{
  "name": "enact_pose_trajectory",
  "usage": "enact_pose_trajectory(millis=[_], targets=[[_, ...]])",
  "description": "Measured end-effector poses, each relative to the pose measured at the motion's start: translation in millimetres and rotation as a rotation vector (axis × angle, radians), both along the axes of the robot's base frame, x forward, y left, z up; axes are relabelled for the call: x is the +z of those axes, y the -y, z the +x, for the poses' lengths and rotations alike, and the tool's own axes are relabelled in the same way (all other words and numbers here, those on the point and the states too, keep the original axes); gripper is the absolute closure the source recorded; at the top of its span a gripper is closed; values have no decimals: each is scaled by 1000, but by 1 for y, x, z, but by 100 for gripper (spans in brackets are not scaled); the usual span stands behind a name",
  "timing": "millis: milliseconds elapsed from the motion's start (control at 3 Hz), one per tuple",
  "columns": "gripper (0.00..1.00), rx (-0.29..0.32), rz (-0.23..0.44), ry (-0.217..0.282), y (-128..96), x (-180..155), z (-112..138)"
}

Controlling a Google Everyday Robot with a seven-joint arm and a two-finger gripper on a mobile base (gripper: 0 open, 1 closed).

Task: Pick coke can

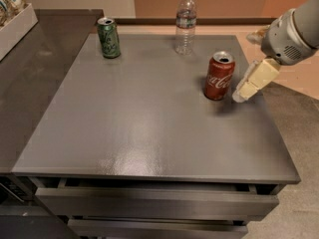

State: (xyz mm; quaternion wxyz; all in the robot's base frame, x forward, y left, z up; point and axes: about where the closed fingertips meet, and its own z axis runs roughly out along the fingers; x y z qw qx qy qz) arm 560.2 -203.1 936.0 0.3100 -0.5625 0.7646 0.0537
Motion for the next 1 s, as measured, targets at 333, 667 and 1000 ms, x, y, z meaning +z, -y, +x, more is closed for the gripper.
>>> enact_pose_trajectory(millis=[333,667,1000], targets=[[0,-11,52,-2,-2,-13,25],[0,-29,92,-7,-3,-24,47],[0,-41,126,-33,-4,-35,62]])
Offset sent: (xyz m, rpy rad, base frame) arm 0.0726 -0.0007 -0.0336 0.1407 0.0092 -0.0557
